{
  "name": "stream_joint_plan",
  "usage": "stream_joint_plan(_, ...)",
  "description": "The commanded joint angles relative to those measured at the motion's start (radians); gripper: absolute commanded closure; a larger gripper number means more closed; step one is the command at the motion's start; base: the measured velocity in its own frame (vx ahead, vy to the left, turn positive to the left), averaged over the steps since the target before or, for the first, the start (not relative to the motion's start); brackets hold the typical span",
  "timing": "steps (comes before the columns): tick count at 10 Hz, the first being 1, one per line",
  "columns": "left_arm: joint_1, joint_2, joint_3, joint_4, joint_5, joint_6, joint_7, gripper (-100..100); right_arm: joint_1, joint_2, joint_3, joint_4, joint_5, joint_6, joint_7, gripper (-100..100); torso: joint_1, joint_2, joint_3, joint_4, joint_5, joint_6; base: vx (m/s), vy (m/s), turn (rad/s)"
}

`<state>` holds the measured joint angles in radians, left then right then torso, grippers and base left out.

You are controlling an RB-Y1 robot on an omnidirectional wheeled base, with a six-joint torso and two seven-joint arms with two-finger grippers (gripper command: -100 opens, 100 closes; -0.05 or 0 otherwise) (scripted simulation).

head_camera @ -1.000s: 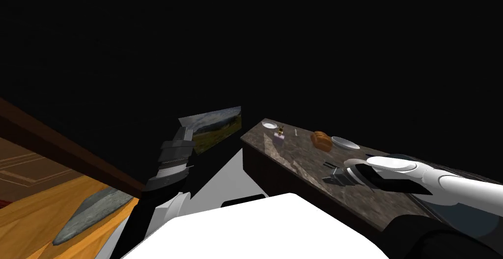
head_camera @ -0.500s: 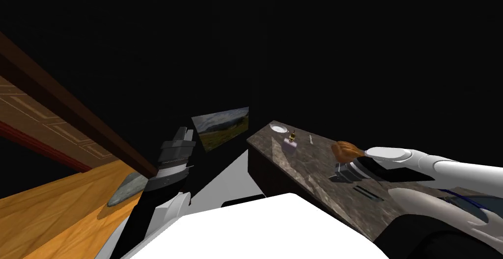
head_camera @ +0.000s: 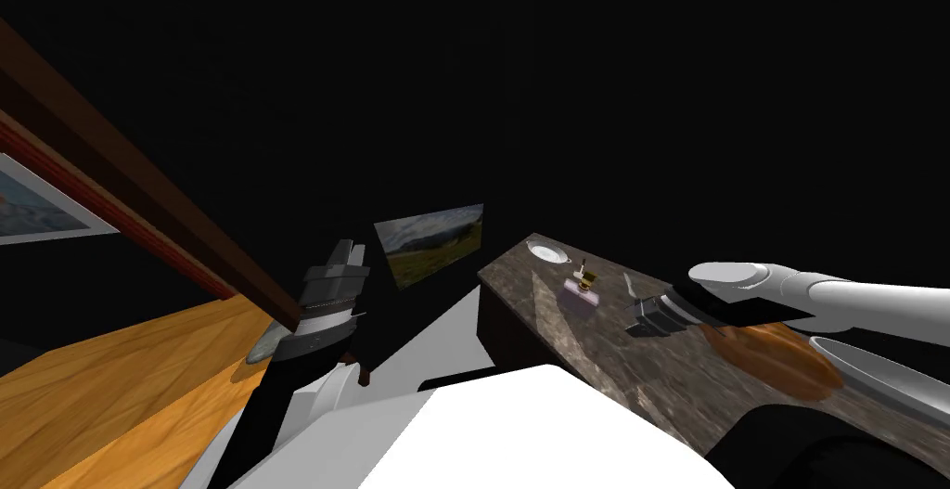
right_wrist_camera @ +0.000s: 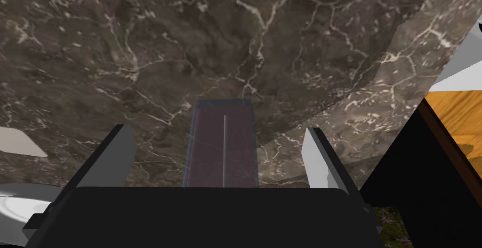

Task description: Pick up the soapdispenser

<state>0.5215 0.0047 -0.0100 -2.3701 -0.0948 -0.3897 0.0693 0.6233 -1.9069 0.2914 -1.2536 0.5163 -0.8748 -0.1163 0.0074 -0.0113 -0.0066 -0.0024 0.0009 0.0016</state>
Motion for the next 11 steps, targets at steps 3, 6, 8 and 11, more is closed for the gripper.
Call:
stream_joint_plan(3,0.0,0.0,0.0,0.0,0.0,0.0,0.0,0,-0.008,-0.018,-0.001,-0.011,-0.018,-0.013,0.007,-100,0.004,-0.003,-0.002,-0.001,0.001,-0.001,0.129,0.074,0.128)
stream_joint_plan(6,0.0,0.0,0.0,0.0,0.0,0.0,0.0,0,-0.005,0.027,0.011,-0.004,-0.012,0.011,0.032,-100,-0.002,0.007,0.004,0.002,-0.001,0.001,0.015,0.003,0.055)
stream_joint_plan(8,0.0,0.0,0.0,0.0,0.0,0.0,0.0,0,-0.013,0.05,0.009,-0.001,0.014,0.012,0.02,-100,-0.003,0.009,0.005,0.002,-0.001,0.001,0.008,-0.003,0.065)
stream_joint_plan(11,0.0,0.0,0.0,0.0,0.0,0.0,0.0,0,-0.013,0.052,0.011,-0.002,0.014,0.015,0.023,100,-0.003,0.009,0.006,0.003,-0.001,0.001,0.0,0.0,0.0)
